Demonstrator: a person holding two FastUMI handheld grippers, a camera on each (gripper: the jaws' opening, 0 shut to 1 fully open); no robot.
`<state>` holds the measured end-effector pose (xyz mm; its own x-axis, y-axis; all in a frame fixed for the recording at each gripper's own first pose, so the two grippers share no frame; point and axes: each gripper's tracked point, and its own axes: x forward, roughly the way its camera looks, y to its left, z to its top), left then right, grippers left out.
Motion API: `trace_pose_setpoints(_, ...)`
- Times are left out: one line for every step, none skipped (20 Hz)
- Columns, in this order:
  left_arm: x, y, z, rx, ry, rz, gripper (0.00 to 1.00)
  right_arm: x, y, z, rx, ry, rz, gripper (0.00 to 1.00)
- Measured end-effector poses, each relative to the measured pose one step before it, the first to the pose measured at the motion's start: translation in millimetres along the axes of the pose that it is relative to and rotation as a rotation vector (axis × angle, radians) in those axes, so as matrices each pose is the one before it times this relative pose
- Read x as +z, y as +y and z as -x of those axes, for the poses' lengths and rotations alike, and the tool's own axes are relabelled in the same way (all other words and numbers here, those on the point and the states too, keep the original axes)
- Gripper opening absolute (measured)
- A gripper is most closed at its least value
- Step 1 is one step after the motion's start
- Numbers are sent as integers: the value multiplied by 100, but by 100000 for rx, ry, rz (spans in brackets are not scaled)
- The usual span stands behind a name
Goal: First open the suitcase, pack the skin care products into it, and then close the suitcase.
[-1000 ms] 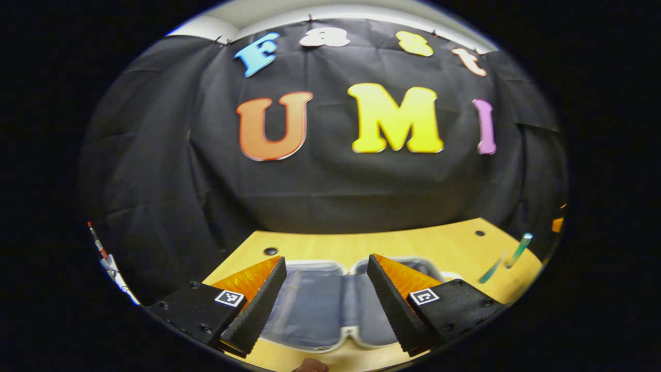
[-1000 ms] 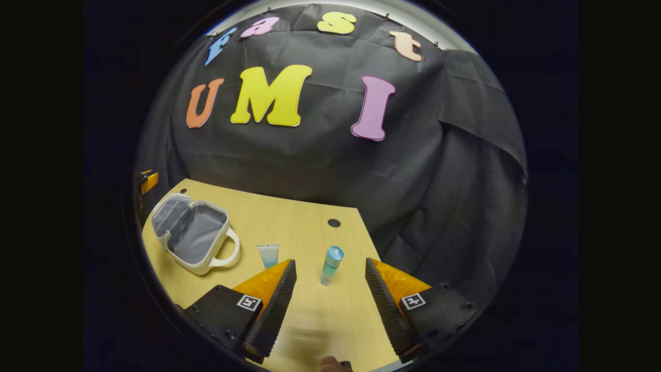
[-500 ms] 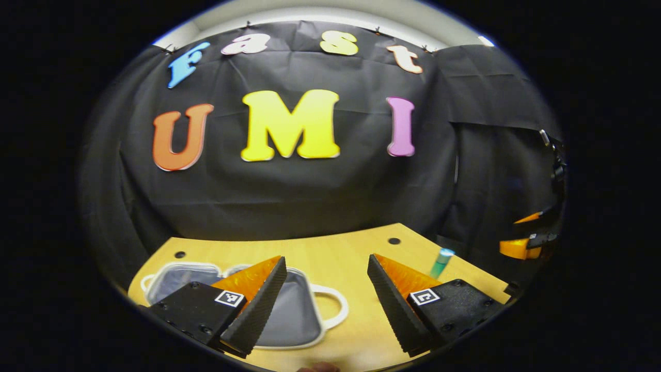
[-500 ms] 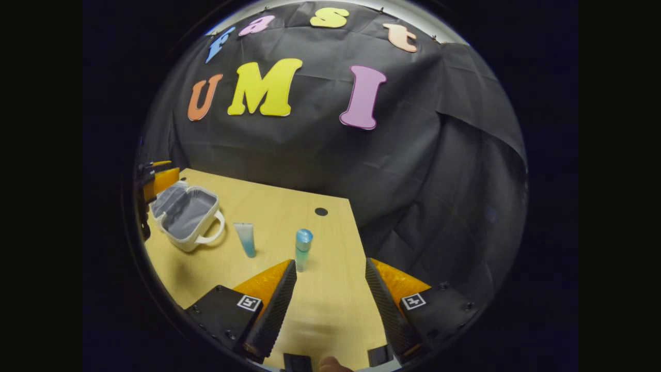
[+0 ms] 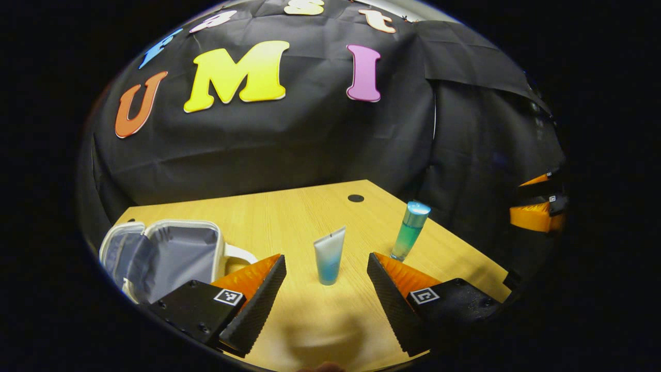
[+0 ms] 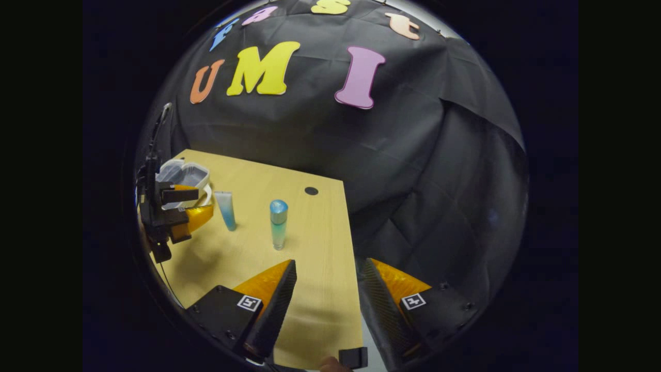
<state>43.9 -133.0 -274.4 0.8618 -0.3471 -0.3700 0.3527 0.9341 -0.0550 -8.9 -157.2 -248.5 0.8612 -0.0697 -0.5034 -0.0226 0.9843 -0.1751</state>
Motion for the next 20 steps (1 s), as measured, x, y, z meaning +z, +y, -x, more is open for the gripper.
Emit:
trace_pose_setpoints(-716, -229, -1213, 904, 842, 112, 100, -452, -414, -396, 511, 751, 540, 80)
trace_pose_setpoints(-526, 174, -1075, 2058, 354, -31, 100, -356, -378, -333, 646, 540, 309, 80)
trace_pose_setpoints(-461, 225, -1150, 2294, 497, 26, 100, -426, -335, -433, 538, 480, 455, 79)
trace_pose_setpoints(-223, 256, -967, 2817, -252, -96, 100, -202, -228, -408, 372, 440, 516, 80)
trace_pose_setpoints(-69, 457, -878, 2968, -702, 20, 100, -299, -124, -379, 529, 405, 511, 80)
trace_pose_setpoints(-197, -37, -675, 1344, -322, 701, 100, -235, -128, -463, 554, 626, 530, 80)
trace_pose_setpoints(-31, 4, -747, 660, -616, 1010, 100, -277, 109, -475, 984, 1147, 390, 80)
trace_pose_setpoints(-118, -51, -831, 949, -814, 679, 100, -132, 210, -389, 1158, 1045, -55, 80)
trace_pose_setpoints(-90, 207, -472, 1704, -315, -262, 95, -73, 216, -427, 951, 611, -291, 80)
trace_pose_setpoints(-131, -73, -479, 207, -39, 78, 91, 93, 73, -330, 680, -85, -289, 80)
trace_pose_setpoints(-188, -182, -390, -319, -18, 766, 88, 217, 283, -234, 963, -287, -628, 80)
trace_pose_setpoints(-70, -35, -297, 472, -393, 557, 87, 305, 292, -77, 869, -793, -554, 79)
trace_pose_setpoints(85, -220, -301, -605, -390, 624, 83, 192, 108, -128, -7, -692, 352, 79)
trace_pose_setpoints(45, -21, -118, 240, -462, 206, 81, 271, 122, -59, 274, -701, -56, 79)
trace_pose_setpoints(-6, -207, -81, -594, -95, 148, 82, 196, 321, 181, 894, -427, -509, 80)
trace_pose_setpoints(-145, 70, -276, 546, 911, -1168, 72, 83, 163, 71, 88, -137, 18, 80)
trace_pose_setpoints(-237, -27, 59, 168, 1396, -964, 73, -88, -13, 32, -303, 22, 566, 80)
trace_pose_setpoints(-68, 187, -58, 1242, 364, -1312, 65, -135, 40, 161, 30, 263, 450, 80)
trace_pose_setpoints(17, 211, 45, 59, -76, 466, 63, -108, 18, 294, -528, 219, 298, 79)
trace_pose_setpoints(-267, -7, -630, 89, 299, 1120, 57, 47, 187, 99, 72, -148, -299, 80)
